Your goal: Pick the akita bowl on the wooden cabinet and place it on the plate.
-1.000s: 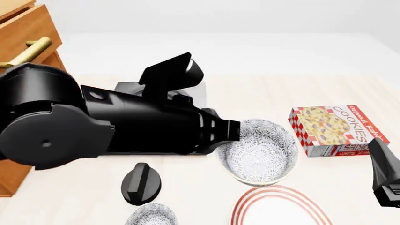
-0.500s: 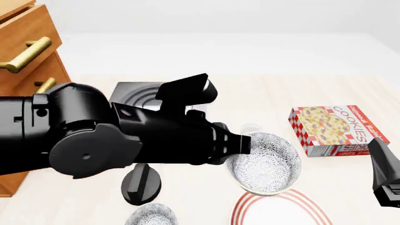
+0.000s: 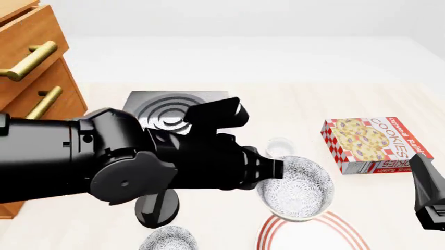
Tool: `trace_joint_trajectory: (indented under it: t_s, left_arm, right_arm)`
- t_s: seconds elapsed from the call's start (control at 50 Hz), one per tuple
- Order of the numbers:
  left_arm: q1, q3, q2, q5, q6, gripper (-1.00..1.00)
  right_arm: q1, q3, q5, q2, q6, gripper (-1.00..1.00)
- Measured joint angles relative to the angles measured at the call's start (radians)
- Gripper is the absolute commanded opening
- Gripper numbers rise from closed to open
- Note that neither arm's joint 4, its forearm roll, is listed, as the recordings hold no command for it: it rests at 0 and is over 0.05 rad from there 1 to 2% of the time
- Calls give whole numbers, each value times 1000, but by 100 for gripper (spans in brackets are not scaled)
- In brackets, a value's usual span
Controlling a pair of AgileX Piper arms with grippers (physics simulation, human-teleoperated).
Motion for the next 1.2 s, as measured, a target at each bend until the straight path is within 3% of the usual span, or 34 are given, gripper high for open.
trace_joint_trajectory:
  t_s: [0.5, 1.2]
  left_arm:
    - [-2, -46, 116, -48, -15, -100]
    - [-20, -42, 208, -111, -26, -100]
  right_arm:
    - [0, 0, 0, 0, 0, 100]
    - [0, 0, 0, 0, 0, 100]
